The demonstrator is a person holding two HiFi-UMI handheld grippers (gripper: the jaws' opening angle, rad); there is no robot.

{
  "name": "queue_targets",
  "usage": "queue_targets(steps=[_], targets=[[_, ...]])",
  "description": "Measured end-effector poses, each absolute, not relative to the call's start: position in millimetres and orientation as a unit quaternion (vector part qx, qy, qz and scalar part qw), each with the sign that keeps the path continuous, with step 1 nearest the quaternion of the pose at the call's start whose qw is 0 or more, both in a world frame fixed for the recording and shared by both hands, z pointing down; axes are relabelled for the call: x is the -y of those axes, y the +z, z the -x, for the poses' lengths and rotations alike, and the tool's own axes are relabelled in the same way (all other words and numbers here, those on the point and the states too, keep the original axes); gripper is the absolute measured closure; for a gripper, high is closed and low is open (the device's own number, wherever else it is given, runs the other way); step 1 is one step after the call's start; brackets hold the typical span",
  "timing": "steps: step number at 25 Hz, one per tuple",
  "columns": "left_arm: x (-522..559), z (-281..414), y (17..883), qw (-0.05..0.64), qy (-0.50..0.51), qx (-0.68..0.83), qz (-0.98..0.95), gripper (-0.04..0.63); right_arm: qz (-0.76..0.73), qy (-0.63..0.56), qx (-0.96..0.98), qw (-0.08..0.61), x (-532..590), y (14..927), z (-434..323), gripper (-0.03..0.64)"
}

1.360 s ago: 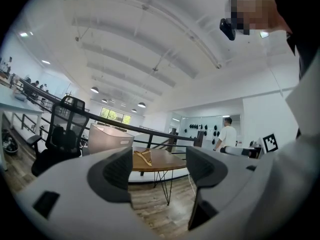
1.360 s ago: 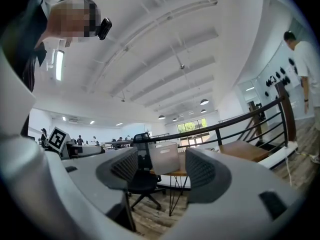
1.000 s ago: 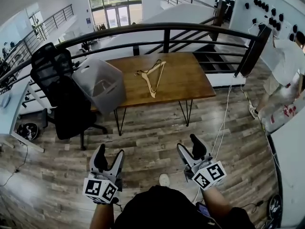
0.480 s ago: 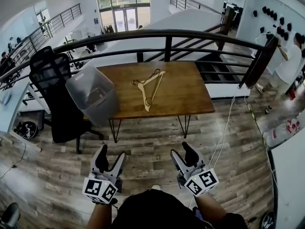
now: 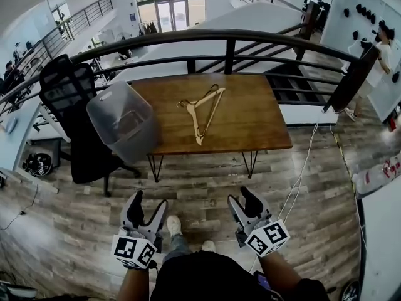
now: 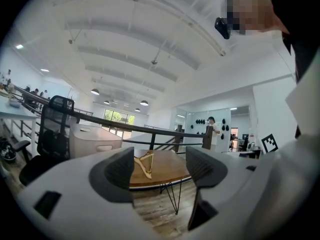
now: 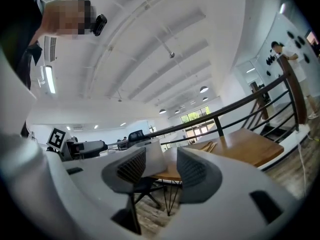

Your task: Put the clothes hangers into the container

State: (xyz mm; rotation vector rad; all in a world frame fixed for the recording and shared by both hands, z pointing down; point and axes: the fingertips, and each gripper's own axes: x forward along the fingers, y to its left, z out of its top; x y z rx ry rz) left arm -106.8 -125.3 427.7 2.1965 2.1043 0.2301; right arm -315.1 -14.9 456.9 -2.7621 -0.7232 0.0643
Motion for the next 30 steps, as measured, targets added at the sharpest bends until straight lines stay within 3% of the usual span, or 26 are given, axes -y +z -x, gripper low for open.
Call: queue_targets(steps=[17, 21, 30], targets=[[28.8, 5.6, 423.0, 0.047, 0.05, -0.721, -0.689, 0.272, 0.949, -0.036, 0.297, 0.102, -68.9, 453.2, 192.2, 0.45], [17.0, -21.0, 419.3, 0.062, 0.053, -0.725, -0.684, 0.273, 0.945, -0.047, 0.307, 0.106, -88.1, 454.9, 161.3, 0.505], [9.4, -81.9, 401.3, 0.068, 0.041, -0.732, -0.677, 0.273, 0.939, -0.077, 0.317, 0.107, -114.6, 464.7, 101.3, 0.5]])
